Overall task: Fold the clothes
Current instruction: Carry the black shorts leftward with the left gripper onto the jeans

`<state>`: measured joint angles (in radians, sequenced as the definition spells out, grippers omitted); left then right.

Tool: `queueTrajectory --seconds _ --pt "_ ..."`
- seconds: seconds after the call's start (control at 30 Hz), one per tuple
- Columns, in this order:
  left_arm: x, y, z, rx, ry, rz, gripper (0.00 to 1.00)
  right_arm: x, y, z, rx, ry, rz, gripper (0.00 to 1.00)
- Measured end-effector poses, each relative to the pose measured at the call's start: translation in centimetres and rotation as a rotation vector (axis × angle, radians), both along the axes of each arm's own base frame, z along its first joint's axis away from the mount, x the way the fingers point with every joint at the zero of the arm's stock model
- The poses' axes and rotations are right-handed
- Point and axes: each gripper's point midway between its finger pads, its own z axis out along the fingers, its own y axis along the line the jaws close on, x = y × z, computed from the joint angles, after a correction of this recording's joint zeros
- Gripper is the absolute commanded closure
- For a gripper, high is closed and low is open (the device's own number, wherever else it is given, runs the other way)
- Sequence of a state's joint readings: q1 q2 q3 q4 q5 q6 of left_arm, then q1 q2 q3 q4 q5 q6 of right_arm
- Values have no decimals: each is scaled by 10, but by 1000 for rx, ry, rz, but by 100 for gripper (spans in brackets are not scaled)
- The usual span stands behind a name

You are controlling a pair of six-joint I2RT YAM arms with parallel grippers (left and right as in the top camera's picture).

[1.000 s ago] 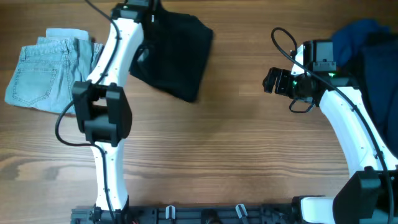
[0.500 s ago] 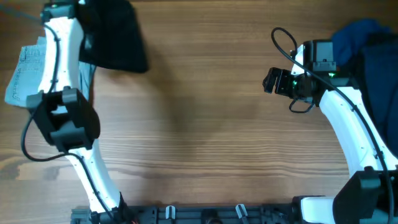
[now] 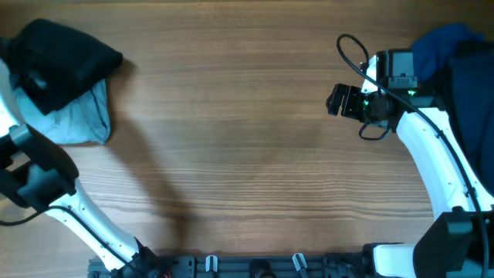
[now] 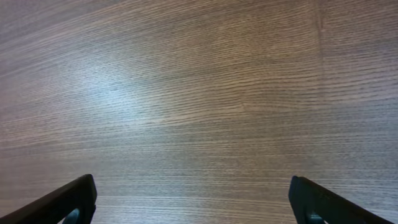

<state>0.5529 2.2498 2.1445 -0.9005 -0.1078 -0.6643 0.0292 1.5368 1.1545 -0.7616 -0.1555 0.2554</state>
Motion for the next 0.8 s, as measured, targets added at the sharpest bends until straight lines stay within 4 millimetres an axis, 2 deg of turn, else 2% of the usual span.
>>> queueTrajectory --seconds 0.03,0.1,0.17,0.27,0.33,0.4,0.43,0.47,0.53,0.57,0.6,0.63,0.7,0.73,0.77,0.8 --pt "-12 6 -4 -40 8 54 96 0 0 0 0 0 0 0" --pt "-15 8 -5 -53 3 73 96 0 0 0 0 0 0 1" --pt "-6 7 -1 -44 -26 48 96 0 0 0 0 0 0 0" --pt "18 3 11 1 -96 -23 96 0 0 0 0 0 0 0" --pt "41 2 33 73 -181 -89 96 0 0 0 0 0 0 1" --pt "51 -7 63 127 -238 -136 96 0 0 0 0 0 0 0" --pt "48 -11 81 146 -257 -146 96 0 0 0 0 0 0 0" --pt "36 -18 101 149 -259 -146 96 0 0 0 0 0 0 0" --pt "2 -31 136 134 -242 -97 96 0 0 0 0 0 0 1" --pt "-7 -32 139 127 -230 -67 96 0 0 0 0 0 0 1" --pt "-13 -31 135 119 -211 -42 96 0 0 0 0 0 0 1" --pt "-16 -28 121 112 -181 -13 96 0 0 0 0 -1 0 1" --pt "-18 -20 75 91 -105 25 96 0 0 0 0 0 0 1" --pt "-21 -15 44 80 -57 43 96 0 0 0 0 0 0 0" --pt "-23 -13 31 73 -37 52 96 0 0 0 0 0 0 0" --pt "-26 -7 7 61 -13 64 96 0 0 0 0 0 0 1"
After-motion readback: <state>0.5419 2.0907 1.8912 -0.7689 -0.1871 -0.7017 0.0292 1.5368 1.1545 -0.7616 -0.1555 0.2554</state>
